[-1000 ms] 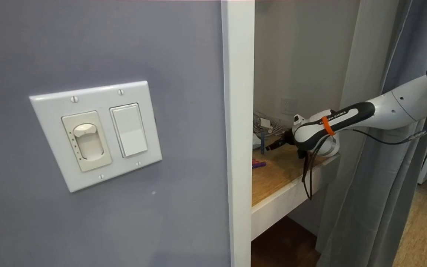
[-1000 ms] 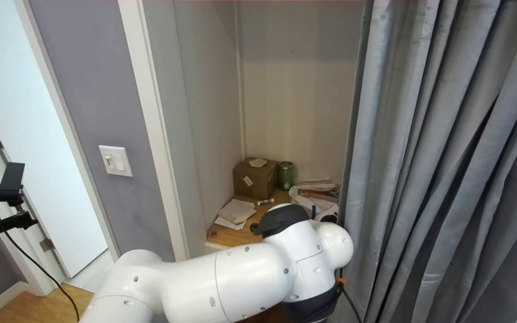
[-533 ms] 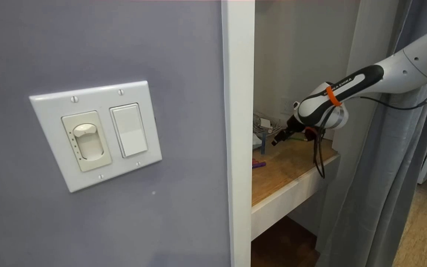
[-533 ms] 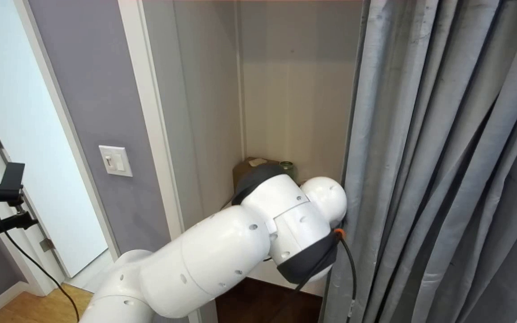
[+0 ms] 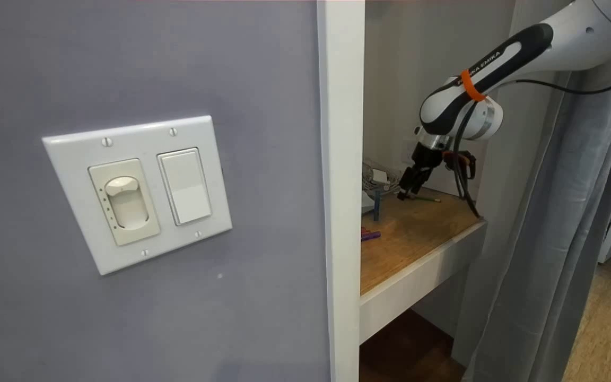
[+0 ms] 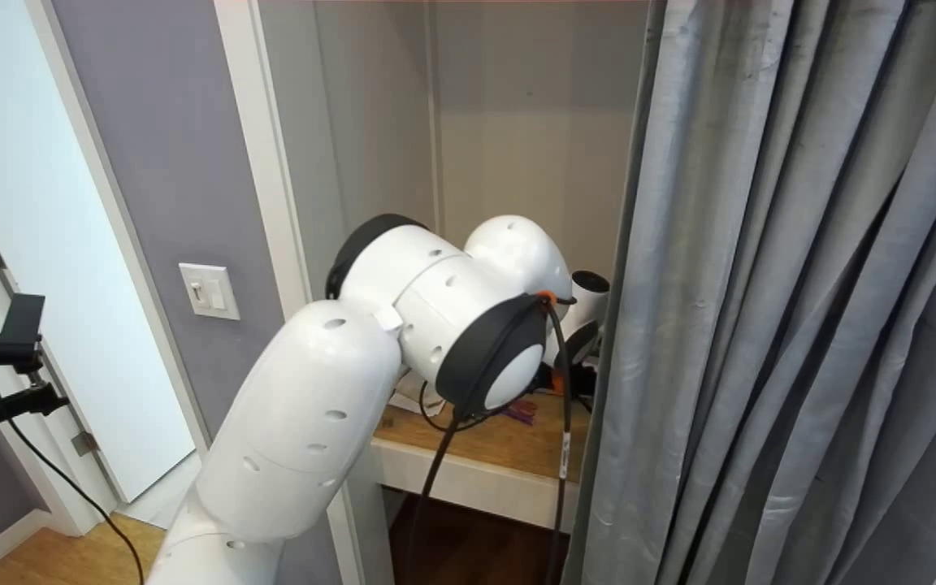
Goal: Set the blue marker upright on the shelf
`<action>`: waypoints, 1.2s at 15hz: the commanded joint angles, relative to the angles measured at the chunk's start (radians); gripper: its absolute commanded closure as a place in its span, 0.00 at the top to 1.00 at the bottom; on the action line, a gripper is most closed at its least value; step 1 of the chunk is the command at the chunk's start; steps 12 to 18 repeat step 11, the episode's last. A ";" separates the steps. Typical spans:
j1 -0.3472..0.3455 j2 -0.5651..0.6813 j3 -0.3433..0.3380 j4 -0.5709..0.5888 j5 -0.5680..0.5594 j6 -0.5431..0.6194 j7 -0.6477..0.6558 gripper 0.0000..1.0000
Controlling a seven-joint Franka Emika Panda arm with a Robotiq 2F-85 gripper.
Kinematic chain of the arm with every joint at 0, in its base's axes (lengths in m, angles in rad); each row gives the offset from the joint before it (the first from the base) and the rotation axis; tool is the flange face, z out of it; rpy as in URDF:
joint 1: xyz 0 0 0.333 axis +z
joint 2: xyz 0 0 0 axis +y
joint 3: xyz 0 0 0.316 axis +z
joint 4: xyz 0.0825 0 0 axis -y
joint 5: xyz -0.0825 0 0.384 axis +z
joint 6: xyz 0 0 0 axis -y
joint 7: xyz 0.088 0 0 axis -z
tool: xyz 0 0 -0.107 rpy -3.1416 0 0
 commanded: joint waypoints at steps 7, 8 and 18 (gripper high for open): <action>0.332 -0.252 -0.323 -0.101 0.189 -0.103 -0.268 1.00; 0.344 -0.265 -0.336 -0.112 0.189 -0.105 -0.283 1.00; 0.350 -0.278 -0.346 -0.127 0.187 -0.105 -0.295 1.00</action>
